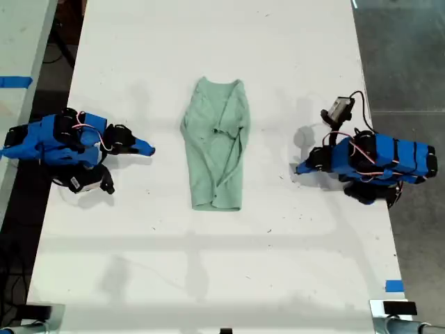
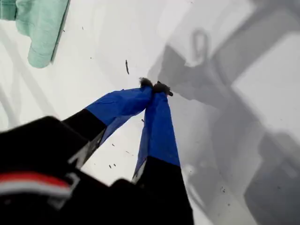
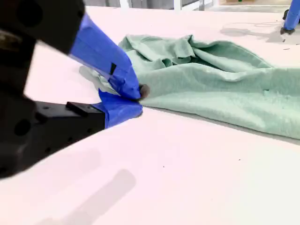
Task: Fold t shirt
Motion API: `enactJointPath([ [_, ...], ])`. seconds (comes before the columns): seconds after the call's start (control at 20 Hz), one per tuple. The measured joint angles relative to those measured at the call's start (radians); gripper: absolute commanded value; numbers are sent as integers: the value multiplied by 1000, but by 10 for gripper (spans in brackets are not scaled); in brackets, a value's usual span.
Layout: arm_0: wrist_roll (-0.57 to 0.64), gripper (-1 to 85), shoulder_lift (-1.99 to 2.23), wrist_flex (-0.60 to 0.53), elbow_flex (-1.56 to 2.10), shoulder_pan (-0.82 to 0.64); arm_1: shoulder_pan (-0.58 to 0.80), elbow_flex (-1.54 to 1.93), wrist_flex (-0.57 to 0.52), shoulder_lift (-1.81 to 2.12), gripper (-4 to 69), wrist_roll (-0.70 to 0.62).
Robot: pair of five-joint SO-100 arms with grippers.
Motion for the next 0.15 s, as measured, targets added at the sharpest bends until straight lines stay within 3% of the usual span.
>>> enactJointPath([
  [0.15,0,1,0,0,0,0,0,0,0,0,0,0],
])
